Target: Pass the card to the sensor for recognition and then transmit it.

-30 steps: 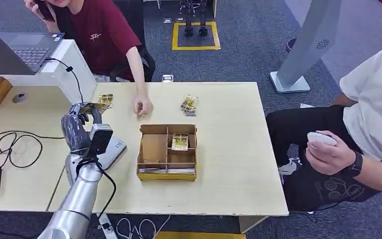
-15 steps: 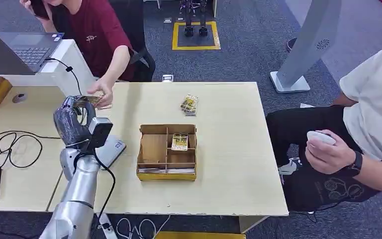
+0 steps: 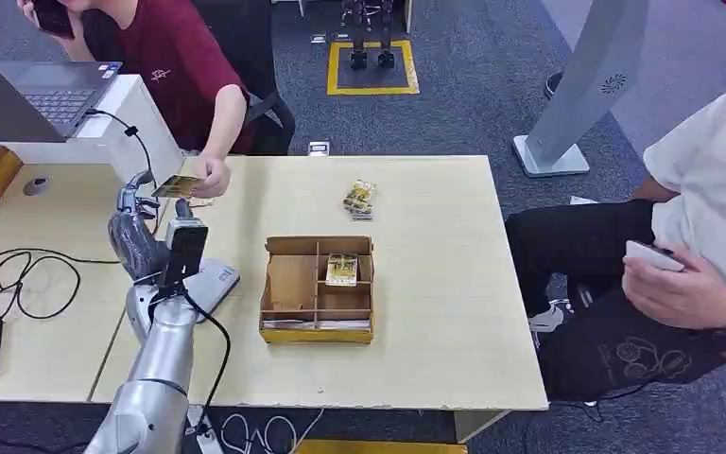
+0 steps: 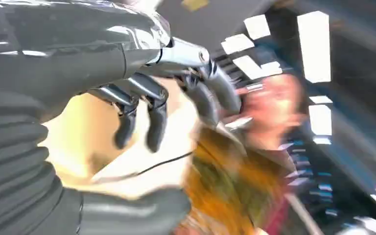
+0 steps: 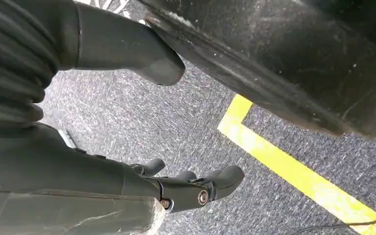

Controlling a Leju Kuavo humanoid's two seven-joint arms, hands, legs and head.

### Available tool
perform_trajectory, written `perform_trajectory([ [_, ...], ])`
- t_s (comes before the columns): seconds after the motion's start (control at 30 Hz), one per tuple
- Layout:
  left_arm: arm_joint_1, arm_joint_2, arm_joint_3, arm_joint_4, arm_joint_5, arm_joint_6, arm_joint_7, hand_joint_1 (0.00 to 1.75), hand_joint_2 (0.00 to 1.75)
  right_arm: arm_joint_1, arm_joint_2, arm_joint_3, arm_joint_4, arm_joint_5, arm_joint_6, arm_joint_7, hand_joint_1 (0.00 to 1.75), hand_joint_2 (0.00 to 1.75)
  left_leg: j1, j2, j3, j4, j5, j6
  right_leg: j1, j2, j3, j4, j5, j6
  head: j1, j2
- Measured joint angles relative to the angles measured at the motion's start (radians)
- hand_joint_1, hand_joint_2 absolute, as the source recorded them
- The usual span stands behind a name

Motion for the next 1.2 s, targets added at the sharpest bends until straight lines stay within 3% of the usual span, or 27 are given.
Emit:
perform_trajectory([
  [0.13, 0.001, 0.03, -0.103, 0.006, 0.132, -0.047, 0.1, 0.0, 1.75, 0.0, 0.0, 0.0, 0.0, -0.011, -0.003, 0.002, 0.0, 1.75, 0.0, 0.0, 0.0, 0.0, 0.0, 0.0, 0.0, 0.0, 0.0, 0.0, 0.0, 0.0, 0.0, 0.0],
  [0.3, 0.003, 0.057, -0.178, 0.005, 0.165, -0.083, 0.145, 0.0, 1.75, 0.0, 0.0, 0.0, 0.0, -0.019, -0.004, 0.002, 0.0, 1.75, 0.0, 0.0, -0.001, 0.0, 0.0, 0.0, 0.0, 0.0, 0.0, 0.0, 0.0, 0.0, 0.0, 0.0],
  [0.47, 0.063, 0.107, -0.263, -0.099, 0.257, -0.286, 0.197, 0.0, 1.75, 0.003, 0.002, -0.001, 0.005, -0.042, -0.007, -0.009, 0.0, 1.75, 0.0, 0.001, -0.002, 0.0, 0.0, 0.0, 0.0, 0.001, 0.0, 0.0, 0.0, 0.0, 0.0, 0.0],
  [0.57, 0.138, 0.166, -0.331, -0.25, 0.299, -0.42, 0.209, 0.0, 1.75, 0.004, 0.008, -0.005, 0.019, -0.063, -0.011, -0.028, 0.0, 1.75, 0.0, 0.002, -0.002, 0.0, 0.0, 0.0, 0.0, 0.002, -0.002, 0.0, 0.0, 0.0, 0.0, 0.0],
  [0.67, 0.217, 0.212, -0.388, -0.379, 0.276, -0.483, 0.196, 0.0, 1.75, 0.003, 0.016, -0.009, 0.036, -0.082, -0.012, -0.046, 0.0, 1.75, 0.0, 0.002, -0.003, 0.0, 0.0, 0.0, 0.0, 0.002, -0.003, 0.0, 0.0, 0.0, 0.0, 0.0],
  [0.9, 0.311, 0.275, -0.462, -0.538, 0.248, -0.508, 0.185, 0.0, 1.75, 0.001, 0.03, -0.01, 0.067, -0.096, -0.012, -0.061, 0.0, 1.75, 0.0, 0.001, -0.004, 0.0, 0.0, 0.0, 0.0, 0.001, -0.003, 0.0, 0.0, 0.0, 0.0, 0.0],
  [1.2, 0.44, 0.375, -0.574, -0.672, 0.076, -0.499, 0.134, 0.0, 1.75, -0.005, 0.039, -0.01, 0.083, -0.139, -0.007, -0.072, 0.0, 1.75, 0.0, 0.002, -0.004, 0.0, 0.0, 0.0, 0.0, 0.002, -0.004, 0.0, 0.0, 0.0, 0.0, 0.0],
])
